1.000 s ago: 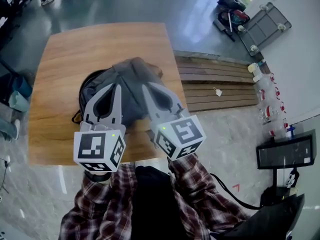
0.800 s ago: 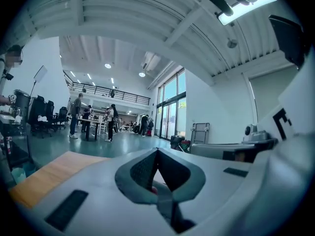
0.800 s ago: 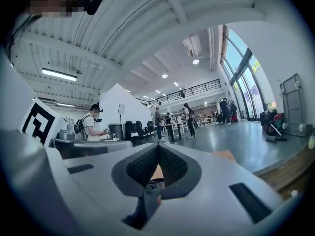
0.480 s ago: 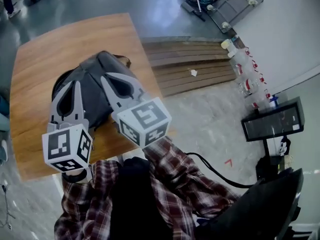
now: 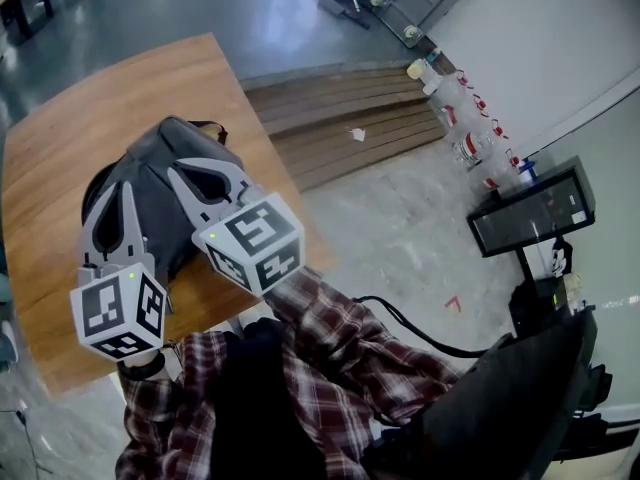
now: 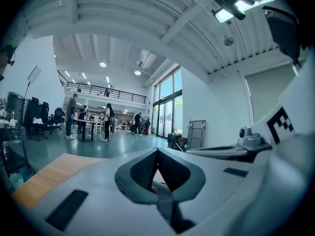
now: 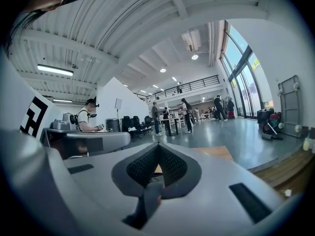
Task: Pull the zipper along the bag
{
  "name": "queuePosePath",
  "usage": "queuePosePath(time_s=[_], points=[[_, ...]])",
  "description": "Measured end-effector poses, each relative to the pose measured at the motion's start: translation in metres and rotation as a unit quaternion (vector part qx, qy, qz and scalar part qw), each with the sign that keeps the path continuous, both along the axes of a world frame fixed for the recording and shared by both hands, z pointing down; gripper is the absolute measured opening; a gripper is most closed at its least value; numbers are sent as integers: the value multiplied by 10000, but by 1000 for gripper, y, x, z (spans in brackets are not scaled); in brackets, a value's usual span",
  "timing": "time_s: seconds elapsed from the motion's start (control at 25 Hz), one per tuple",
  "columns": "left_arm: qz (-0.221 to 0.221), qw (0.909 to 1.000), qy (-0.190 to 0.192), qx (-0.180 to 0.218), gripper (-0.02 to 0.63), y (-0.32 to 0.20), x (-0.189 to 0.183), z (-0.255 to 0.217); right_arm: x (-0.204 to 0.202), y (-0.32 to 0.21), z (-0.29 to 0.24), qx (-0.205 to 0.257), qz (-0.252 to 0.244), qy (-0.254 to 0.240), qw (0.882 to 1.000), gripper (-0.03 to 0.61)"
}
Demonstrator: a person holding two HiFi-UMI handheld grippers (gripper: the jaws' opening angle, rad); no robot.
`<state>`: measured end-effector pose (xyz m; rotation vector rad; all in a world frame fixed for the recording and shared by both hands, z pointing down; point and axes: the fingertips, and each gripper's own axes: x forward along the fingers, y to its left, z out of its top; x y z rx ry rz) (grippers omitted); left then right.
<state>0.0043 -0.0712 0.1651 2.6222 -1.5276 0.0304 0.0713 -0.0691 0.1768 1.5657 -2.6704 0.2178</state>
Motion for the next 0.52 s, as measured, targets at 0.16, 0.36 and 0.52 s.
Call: queuePosePath(time_s=[0.16, 0.36, 0.52], points=[[20, 10000, -27, -11, 9, -12, 7, 12, 4, -11, 10, -7, -4, 14, 10000, 8], [187, 9998, -45, 10, 9, -18, 38, 0, 34, -11, -3, 22, 162, -19, 9999, 8], [351, 9994, -66, 36, 9, -17, 36, -12, 31, -8, -13, 34, 343, -31, 9994, 8]])
